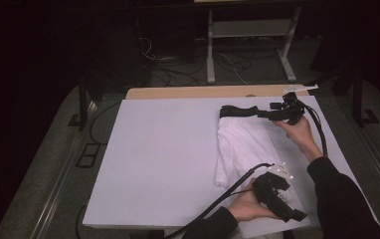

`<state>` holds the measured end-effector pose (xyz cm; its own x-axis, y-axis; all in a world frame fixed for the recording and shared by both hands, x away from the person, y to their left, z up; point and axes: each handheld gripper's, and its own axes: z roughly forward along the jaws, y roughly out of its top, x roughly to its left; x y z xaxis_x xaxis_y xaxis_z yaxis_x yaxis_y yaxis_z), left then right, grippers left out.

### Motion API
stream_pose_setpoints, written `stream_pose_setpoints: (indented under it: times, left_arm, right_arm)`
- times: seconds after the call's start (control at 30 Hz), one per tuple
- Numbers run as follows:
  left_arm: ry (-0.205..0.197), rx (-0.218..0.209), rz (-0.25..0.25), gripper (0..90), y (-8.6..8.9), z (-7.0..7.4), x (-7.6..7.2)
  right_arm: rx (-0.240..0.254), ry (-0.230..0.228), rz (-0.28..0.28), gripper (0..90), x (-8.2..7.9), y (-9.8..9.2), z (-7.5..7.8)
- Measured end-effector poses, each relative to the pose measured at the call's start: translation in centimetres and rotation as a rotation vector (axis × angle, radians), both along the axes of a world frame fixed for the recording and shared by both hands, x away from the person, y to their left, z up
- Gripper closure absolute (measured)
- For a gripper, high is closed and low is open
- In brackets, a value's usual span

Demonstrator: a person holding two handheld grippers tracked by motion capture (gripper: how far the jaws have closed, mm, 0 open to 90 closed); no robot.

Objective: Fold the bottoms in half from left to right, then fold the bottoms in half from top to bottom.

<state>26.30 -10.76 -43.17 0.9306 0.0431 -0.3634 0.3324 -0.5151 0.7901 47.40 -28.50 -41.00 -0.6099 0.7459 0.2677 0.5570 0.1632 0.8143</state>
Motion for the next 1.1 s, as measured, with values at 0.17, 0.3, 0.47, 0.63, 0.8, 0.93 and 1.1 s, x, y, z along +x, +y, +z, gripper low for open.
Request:
stream_pose_setpoints:
  times: [0.17,0.3,0.47,0.63,0.8,0.93,1.1]
  left_arm:
    - [-0.016,-0.011,0.027,0.0,1.3,0.5,0.4]
    - [-0.031,-0.013,0.058,0.0,2.6,0.9,0.8]
    - [-0.048,-0.024,0.115,0.0,4.5,1.5,1.8]
    - [-0.069,-0.038,0.168,0.0,6.2,2.1,2.7]
    - [-0.078,-0.031,0.195,0.0,7.1,2.2,3.4]
    - [-0.085,-0.028,0.216,0.0,7.6,2.3,3.7]
    - [-0.101,-0.027,0.239,0.0,8.4,2.3,4.4]
  right_arm:
    - [-0.015,-0.002,-0.006,0.0,-0.6,0.0,0.3]
    - [-0.022,-0.001,-0.003,0.0,-1.0,-0.1,0.4]
    - [-0.031,0.002,-0.004,0.0,-1.4,0.0,0.6]
    - [-0.015,0.001,-0.007,0.0,-1.8,-0.1,0.6]
    - [-0.014,0.012,-0.008,0.0,-2.0,-0.3,0.2]
    - [-0.012,0.021,-0.008,0.0,-2.0,-0.4,-0.1]
    - [-0.004,0.020,-0.002,0.0,-2.0,-0.3,-0.1]
